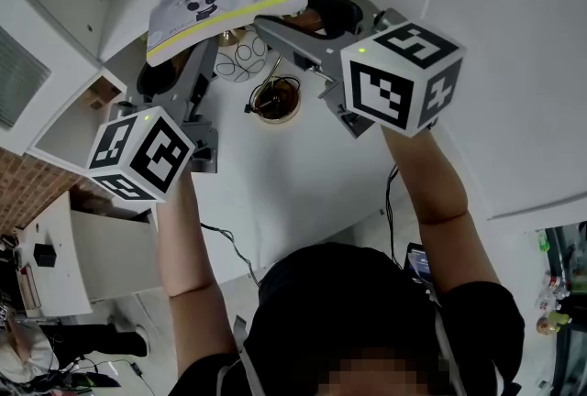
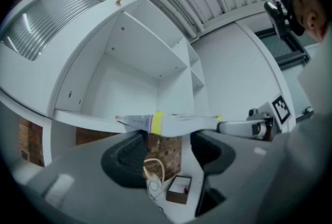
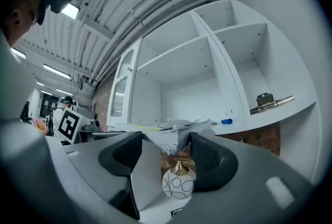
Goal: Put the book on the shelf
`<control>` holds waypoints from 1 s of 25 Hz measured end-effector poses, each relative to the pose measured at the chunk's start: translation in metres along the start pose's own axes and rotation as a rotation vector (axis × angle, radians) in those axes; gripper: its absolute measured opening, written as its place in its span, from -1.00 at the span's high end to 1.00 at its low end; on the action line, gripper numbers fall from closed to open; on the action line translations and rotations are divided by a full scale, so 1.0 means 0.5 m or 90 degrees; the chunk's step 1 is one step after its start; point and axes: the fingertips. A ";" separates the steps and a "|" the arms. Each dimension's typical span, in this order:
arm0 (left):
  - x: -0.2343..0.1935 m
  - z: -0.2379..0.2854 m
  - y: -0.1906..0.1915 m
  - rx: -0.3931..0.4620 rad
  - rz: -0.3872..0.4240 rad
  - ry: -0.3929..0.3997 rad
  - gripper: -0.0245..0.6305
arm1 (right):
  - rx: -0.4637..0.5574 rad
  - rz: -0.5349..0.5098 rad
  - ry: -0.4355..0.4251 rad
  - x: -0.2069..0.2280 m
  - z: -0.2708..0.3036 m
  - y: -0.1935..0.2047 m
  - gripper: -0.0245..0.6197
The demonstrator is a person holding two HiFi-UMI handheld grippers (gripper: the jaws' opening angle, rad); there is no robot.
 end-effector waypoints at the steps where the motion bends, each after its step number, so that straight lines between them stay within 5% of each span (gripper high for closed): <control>1: -0.001 -0.001 0.001 0.001 -0.002 -0.003 0.14 | 0.003 -0.009 0.007 -0.001 0.001 0.000 0.01; 7: -0.016 0.005 0.001 -0.005 0.018 -0.024 0.37 | 0.010 -0.025 0.020 -0.002 0.031 -0.007 0.01; 13: 0.030 -0.016 0.016 -0.021 0.038 0.036 0.30 | 0.019 -0.017 0.014 -0.008 0.030 -0.011 0.01; 20: 0.018 -0.008 -0.009 0.018 -0.067 0.040 0.39 | 0.023 -0.016 0.017 0.003 0.042 -0.012 0.01; 25: 0.003 0.005 -0.002 0.013 -0.066 0.020 0.40 | 0.017 -0.006 0.023 0.014 0.060 -0.003 0.02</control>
Point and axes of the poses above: the fingertips, and each gripper's own axes: z forward along the fingers, x to its right, y out of its underside, and after that the axes turned 3 degrees about -x, right-handed
